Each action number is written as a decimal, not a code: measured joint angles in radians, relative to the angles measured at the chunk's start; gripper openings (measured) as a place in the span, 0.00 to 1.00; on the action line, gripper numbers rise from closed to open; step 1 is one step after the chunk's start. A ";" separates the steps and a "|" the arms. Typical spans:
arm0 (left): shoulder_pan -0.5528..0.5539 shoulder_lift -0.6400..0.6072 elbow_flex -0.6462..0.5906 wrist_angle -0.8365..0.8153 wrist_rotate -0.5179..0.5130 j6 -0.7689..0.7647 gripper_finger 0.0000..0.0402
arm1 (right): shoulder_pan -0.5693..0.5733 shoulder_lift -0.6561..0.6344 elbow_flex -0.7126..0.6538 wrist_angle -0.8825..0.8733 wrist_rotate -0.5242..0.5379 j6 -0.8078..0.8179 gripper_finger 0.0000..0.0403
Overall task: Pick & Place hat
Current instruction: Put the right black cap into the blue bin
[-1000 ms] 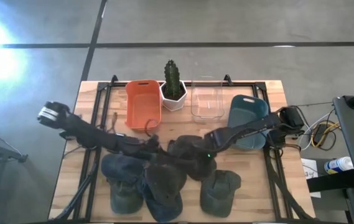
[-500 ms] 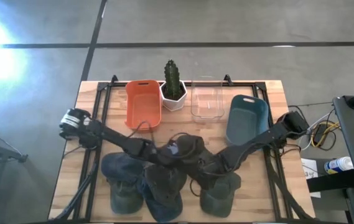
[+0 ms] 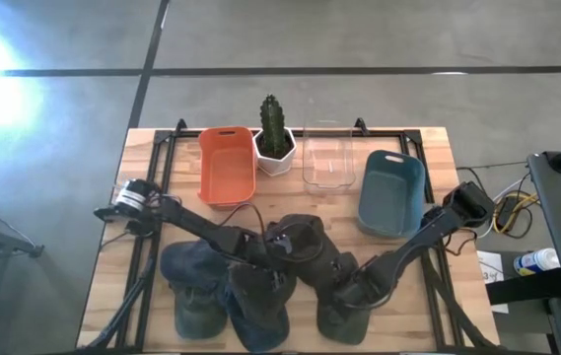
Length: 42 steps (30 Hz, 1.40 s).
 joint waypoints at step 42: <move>-0.025 0.112 -0.006 0.121 0.089 -0.032 0.43 | -0.100 -0.023 -0.067 0.179 0.451 -0.287 0.48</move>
